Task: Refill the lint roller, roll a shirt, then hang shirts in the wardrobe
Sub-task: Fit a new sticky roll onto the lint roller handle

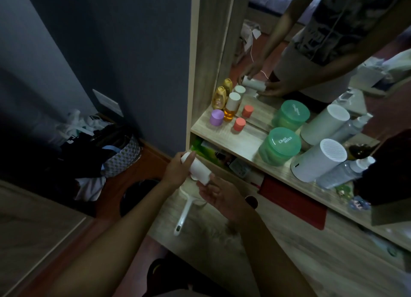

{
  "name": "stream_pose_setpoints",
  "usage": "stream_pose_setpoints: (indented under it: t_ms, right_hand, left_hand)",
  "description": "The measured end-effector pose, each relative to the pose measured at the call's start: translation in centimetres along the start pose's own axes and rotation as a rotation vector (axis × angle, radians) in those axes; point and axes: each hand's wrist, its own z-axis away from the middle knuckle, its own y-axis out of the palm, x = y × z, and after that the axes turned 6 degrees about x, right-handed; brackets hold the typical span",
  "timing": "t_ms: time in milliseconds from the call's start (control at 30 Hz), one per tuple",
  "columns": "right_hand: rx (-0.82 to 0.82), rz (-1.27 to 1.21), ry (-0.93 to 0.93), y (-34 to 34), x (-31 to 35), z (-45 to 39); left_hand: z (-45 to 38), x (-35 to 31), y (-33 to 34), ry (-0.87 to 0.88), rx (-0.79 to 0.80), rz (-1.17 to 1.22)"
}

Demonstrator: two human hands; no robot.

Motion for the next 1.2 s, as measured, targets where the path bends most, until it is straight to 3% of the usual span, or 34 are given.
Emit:
stream_pose_setpoints:
  t_ms: [233,333,600,800,867,1067,1200]
  right_hand:
    - [-0.318,0.358,-0.21,0.7,-1.4,-0.1]
    - [-0.32,0.362,-0.229,0.9,-1.8,0.1]
    - [-0.142,0.165,-0.175,-0.1,-1.9,0.5]
    - [-0.229,0.142,-0.186,-1.1,-2.3,0.4]
    - [-0.294,0.343,-0.193,-2.2,-2.8,0.3]
    - [-0.37,1.387,-0.153,-6.6,-5.6,0.9]
    - [-0.342,1.642,-0.191,-8.2,-7.4,0.4]
  left_hand:
    - [0.5,0.5,1.3,0.002,-0.092,-0.075]
    - [0.5,0.8,1.5,0.006,-0.128,-0.078]
    - [0.5,0.5,1.4,0.064,-0.169,-0.161]
    - [0.2,0.6,0.4,-0.005,-0.271,0.007]
    - [-0.2,0.8,-0.2,-0.07,-0.267,0.136]
    - [0.0,1.3,-1.1,-0.169,-0.162,0.362]
    - [0.4,1.9,-0.5,-0.206,-0.141,0.382]
